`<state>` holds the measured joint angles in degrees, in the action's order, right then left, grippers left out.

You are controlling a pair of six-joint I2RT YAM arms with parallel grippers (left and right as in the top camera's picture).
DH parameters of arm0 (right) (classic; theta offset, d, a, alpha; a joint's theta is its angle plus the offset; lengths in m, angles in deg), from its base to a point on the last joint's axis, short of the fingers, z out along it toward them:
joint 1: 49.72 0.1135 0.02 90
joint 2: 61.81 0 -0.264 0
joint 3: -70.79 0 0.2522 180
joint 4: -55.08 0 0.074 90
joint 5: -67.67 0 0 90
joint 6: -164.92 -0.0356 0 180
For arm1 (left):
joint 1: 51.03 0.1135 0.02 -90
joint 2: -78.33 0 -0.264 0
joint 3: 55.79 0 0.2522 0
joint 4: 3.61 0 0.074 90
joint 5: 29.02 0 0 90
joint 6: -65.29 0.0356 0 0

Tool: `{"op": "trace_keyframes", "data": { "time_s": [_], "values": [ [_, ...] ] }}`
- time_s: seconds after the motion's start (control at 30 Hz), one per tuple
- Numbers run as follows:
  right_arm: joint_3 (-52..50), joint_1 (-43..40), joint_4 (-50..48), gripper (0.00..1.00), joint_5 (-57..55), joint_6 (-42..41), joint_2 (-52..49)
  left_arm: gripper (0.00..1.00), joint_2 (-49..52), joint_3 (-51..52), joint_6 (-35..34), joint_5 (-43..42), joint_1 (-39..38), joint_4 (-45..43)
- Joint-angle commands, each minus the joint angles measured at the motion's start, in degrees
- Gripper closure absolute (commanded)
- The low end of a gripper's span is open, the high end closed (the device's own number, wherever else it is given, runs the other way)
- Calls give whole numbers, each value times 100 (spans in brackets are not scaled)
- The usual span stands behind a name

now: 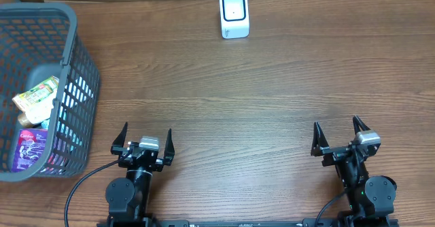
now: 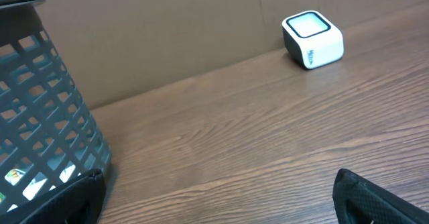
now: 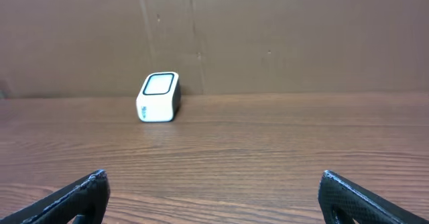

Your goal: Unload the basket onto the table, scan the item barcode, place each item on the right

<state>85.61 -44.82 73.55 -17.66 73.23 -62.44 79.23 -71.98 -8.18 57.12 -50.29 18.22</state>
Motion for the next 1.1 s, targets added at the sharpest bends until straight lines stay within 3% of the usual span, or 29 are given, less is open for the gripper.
{"op": "trace_keyframes", "data": {
  "time_s": [0.0,0.27,0.5,0.67,0.9,1.07],
  "values": [
    [-57,33,-79,0,391,2,44,0,-66,42,-225,-326,0,-70],
    [415,33,247,0,671,-20,44,0,68,-623,-568,-374,-2,238],
    [905,33,640,0,682,-17,-264,0,1397,-2037,-634,-940,0,627],
    [920,33,612,0,605,-15,-533,0,2599,-3447,-651,-1126,0,1285],
    [918,33,660,0,-15,-15,-551,0,4710,-6518,-627,-1458,0,3342],
    [916,33,664,0,-13,-15,-551,0,5154,-7010,-627,-1659,-2,3456]
  ]
}}
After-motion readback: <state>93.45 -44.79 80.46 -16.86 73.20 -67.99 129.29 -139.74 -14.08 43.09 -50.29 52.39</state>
